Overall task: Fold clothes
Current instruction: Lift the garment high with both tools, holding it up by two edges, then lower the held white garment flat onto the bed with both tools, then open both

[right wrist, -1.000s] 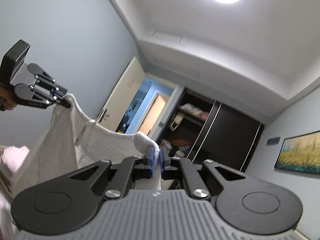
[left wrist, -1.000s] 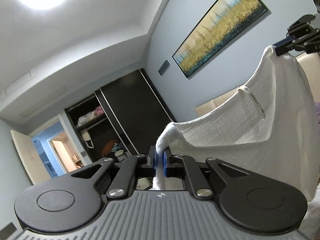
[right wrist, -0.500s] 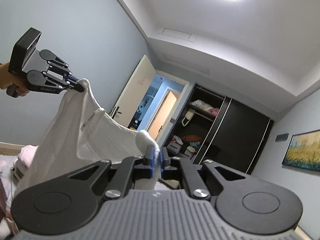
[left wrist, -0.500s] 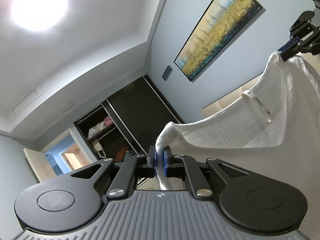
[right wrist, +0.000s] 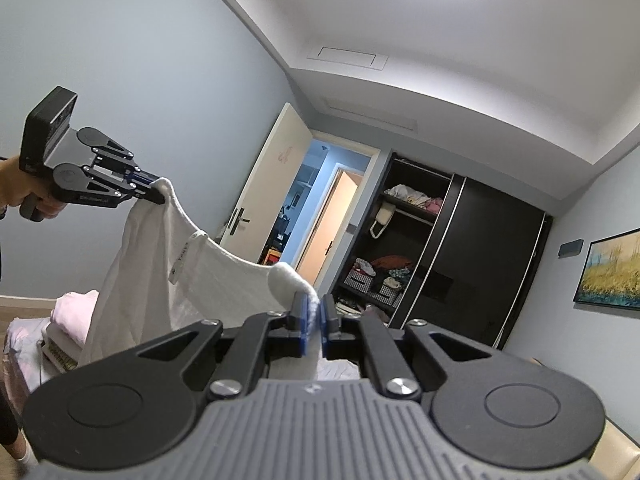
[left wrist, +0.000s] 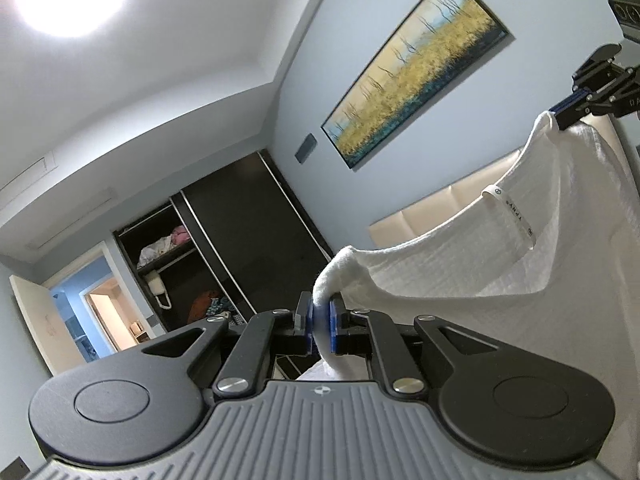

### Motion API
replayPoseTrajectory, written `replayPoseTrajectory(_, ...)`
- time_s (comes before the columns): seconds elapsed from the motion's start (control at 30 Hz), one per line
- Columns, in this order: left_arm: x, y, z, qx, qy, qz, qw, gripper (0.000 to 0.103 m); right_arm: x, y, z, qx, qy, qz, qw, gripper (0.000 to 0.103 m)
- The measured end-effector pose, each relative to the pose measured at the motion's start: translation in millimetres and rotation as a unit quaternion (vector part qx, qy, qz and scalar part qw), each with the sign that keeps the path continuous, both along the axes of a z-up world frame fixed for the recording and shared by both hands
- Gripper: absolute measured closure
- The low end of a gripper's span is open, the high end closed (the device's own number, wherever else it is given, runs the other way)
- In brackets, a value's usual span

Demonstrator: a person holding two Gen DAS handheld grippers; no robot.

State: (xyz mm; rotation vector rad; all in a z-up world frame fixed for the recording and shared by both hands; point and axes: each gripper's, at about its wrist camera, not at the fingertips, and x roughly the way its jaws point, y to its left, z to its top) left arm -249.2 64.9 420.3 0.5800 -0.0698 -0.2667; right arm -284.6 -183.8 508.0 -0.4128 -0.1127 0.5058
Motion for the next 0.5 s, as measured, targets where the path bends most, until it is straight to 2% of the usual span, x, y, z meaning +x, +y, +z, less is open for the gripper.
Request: replayPoseTrajectory(0.5,-28,19,9,-0.043,-0.025,-0.007,0.9987,0.096,-18,-14,-10,0.029,-0.023,0.018,0.999,0.095)
